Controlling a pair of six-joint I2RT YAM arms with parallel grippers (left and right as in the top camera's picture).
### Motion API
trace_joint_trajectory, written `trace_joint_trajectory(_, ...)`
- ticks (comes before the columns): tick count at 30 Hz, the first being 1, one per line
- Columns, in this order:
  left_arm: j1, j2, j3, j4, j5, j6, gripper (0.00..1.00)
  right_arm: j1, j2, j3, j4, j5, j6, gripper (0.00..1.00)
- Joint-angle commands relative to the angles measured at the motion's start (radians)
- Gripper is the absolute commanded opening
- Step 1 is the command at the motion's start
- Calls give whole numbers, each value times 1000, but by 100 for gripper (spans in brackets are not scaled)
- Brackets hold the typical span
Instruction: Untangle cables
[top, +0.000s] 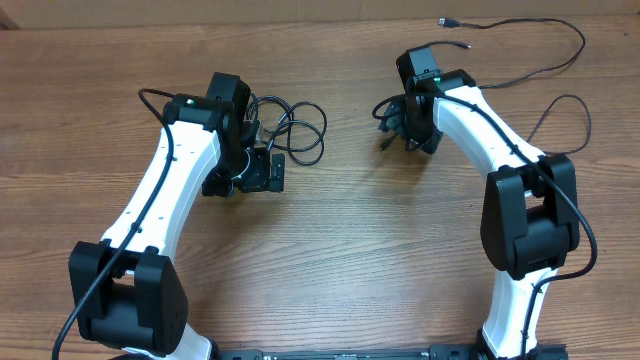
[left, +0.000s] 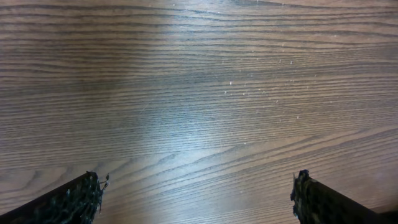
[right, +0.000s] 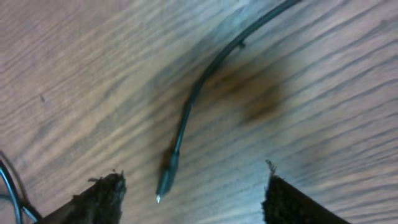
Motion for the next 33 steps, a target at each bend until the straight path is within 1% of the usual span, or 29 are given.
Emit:
trace_joint_trajectory(1, -7, 1, -3, -1, -6, -14, 100, 4, 29, -6, 18, 43, 29, 69)
trace_joint_trajectory(7, -7, 1, -3, -3, -7, -14, 99, 5, 80, -6, 41, 40, 33, 68)
trace_joint_trajectory(8, -7, 0, -3, -2, -7, -14, 99, 5, 87, -6, 43, 40, 33, 67)
trace_joint_trajectory(9, -7, 1, -3, 0, -6, -14, 100, 5, 95, -6, 43, 39, 33, 63)
trace_joint_trajectory(12, -7, 1, -3, 3, -6, -14, 100, 5, 113, -6, 47, 40, 33, 60)
trace_joint_trajectory(14, -7, 1, -3, 4, -6, -14, 99, 5, 128, -6, 46, 40, 32, 56)
trace_joint_trajectory(15, -7, 1, -3, 4, -7, -14, 99, 5, 130, -6, 43, 40, 32, 53)
trace_joint_trajectory(22, -7, 1, -3, 5, -7, -14, 99, 3, 133, 0, 23, 5, 25, 18)
trace_joint_trajectory(23, -7, 1, -3, 5, -7, -14, 99, 0, 133, 6, 13, 6, 25, 15)
trace_joint_trajectory(26, -7, 1, -3, 5, -7, -14, 99, -20, 131, 40, -32, 6, 20, 9)
trace_joint_trajectory(27, -7, 0, -3, 5, -7, -14, 100, -32, 127, 59, -55, 6, 16, 4)
trace_joint_trajectory(28, -7, 0, -3, 6, -7, -14, 100, -42, 125, 74, -73, 6, 5, 4)
trace_joint_trajectory(30, -7, 1, -3, 7, -7, -13, 100, -64, 113, 110, -103, -11, -61, 4)
trace_joint_trajectory(33, -7, 1, -3, 10, -7, -13, 100, -92, 88, 164, -126, -105, -256, 4)
